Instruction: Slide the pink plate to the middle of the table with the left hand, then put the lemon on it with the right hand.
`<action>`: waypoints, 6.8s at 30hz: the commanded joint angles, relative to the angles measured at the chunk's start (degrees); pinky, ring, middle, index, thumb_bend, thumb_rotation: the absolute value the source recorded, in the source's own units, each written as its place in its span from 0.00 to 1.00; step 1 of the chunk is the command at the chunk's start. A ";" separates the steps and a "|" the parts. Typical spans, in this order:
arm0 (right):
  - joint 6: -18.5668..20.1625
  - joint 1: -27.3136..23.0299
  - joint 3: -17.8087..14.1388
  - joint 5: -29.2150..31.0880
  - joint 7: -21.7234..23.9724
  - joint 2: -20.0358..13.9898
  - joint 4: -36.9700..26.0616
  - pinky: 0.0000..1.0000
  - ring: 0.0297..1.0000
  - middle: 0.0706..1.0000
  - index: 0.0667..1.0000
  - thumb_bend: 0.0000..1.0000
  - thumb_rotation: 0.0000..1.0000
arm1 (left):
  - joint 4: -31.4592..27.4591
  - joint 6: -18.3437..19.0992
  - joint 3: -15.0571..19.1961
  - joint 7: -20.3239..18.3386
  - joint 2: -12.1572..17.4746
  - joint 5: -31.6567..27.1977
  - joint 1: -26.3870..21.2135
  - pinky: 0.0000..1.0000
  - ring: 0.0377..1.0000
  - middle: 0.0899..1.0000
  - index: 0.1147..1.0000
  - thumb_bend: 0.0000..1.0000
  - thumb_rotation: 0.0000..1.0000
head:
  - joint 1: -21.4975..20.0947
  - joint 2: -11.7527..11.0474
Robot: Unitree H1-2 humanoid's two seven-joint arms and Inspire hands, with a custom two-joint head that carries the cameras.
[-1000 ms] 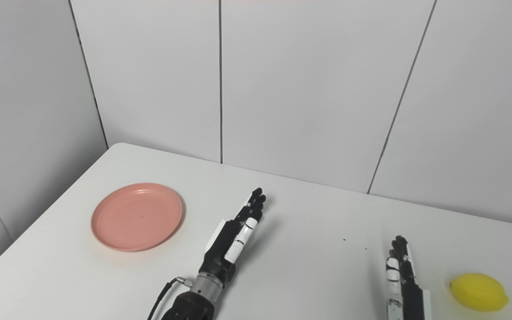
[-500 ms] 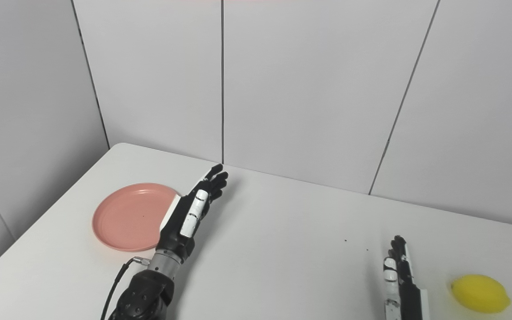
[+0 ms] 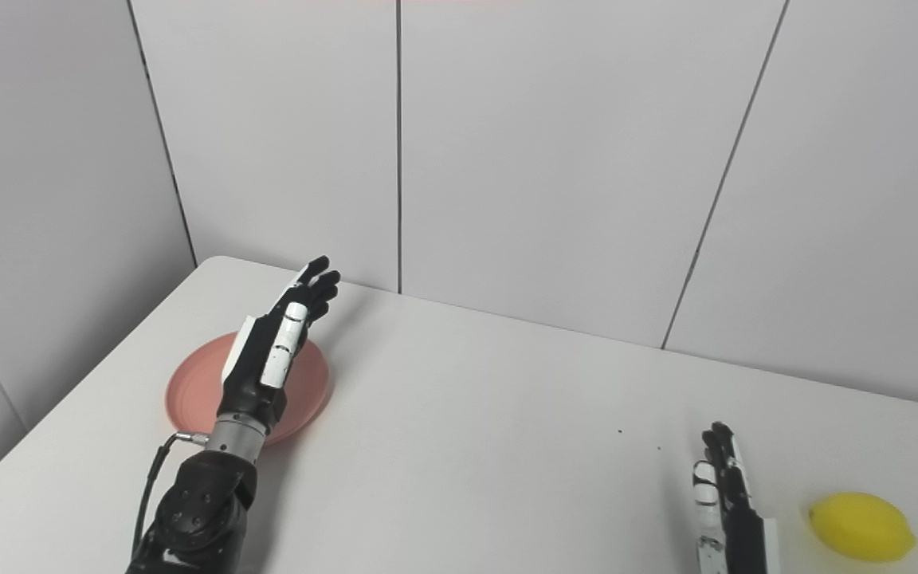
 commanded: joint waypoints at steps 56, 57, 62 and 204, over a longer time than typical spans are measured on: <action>-0.48 -0.96 -0.19 0.87 0.06 0.64 -3.37 1.00 0.96 0.92 0.93 0.41 1.00 | 12.19 -0.96 4.54 6.20 10.10 2.63 -0.36 0.88 0.88 0.88 0.88 0.64 1.00 | 1.33 1.60; -0.51 -0.94 -0.17 0.77 0.08 0.58 -3.37 1.00 0.96 0.93 0.93 0.41 1.00 | 12.07 -0.73 4.28 6.14 9.91 2.52 -0.29 0.89 0.89 0.88 0.88 0.65 1.00 | 1.33 1.60; 0.01 -0.78 -0.15 1.20 0.25 0.82 -4.01 1.00 0.96 0.93 0.94 0.41 1.00 | 11.63 -0.31 3.52 5.64 9.00 1.89 -0.12 0.91 0.90 0.87 0.88 0.66 1.00 | 1.45 1.82; 11.55 -5.71 -5.24 -34.25 -17.33 -1.14 -10.25 0.82 0.89 0.91 0.91 0.82 0.40 | 7.88 1.49 -12.73 -9.91 -8.44 -6.77 -0.45 0.99 0.96 0.95 0.95 0.69 1.00 | -46.19 10.79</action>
